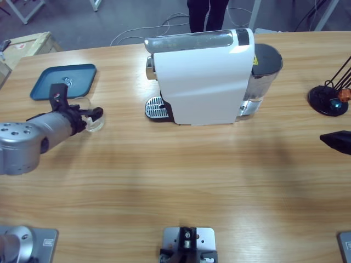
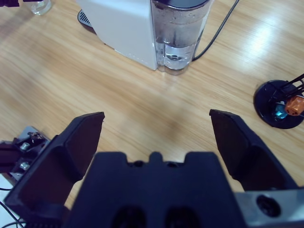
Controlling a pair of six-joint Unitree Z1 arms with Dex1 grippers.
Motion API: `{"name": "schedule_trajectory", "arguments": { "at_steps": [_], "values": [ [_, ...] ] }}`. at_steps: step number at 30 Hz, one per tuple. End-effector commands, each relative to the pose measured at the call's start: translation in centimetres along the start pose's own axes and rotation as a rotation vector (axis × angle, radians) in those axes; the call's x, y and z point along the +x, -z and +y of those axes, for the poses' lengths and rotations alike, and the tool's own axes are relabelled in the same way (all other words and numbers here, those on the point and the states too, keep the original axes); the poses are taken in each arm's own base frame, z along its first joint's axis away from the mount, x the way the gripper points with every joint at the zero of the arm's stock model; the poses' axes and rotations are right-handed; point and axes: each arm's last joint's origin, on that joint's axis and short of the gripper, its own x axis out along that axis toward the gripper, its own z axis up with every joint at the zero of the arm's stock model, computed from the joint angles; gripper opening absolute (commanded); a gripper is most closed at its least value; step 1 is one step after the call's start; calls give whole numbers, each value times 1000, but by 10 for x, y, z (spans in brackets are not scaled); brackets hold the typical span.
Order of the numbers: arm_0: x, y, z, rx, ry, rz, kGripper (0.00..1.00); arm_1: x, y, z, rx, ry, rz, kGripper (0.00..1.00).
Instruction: Pour coffee
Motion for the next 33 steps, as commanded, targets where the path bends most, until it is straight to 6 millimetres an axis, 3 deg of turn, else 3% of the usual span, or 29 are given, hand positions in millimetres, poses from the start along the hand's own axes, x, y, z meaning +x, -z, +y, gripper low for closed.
{"name": "schedule_trajectory", "arguments": {
  "at_steps": [1, 4, 5, 11, 17, 20, 26, 28, 33],
  "values": [
    [10, 9, 2, 29, 1, 51, 528, 13, 9, 1, 10, 17, 33, 1000],
    [10, 10, 3, 20, 5, 57, 174, 14, 10, 1, 14, 14, 30, 1000],
    [10, 10, 4, 15, 2, 57, 0, 14, 10, 1, 16, 14, 30, 1000],
    [2, 12, 9, 47, -5, 44, 0, 10, 14, -1, 21, 11, 17, 1000],
    [-52, -28, 22, 210, 252, -161, 0, -21, 6, -8, -5, 8, -48, 1000],
    [-61, -50, 21, 323, 489, -189, 0, -32, 8, -13, -28, 34, -36, 1000],
    [-48, -57, 9, 612, 742, -161, 0, -36, 15, -17, -82, 59, 24, 1000],
    [-31, -57, 6, 678, 849, -160, 0, -37, 13, -16, -85, 60, 26, 1000],
    [13, -62, -10, 760, 898, -132, 0, -39, 9, -15, -93, 60, 24, 1000]
  ]
}}
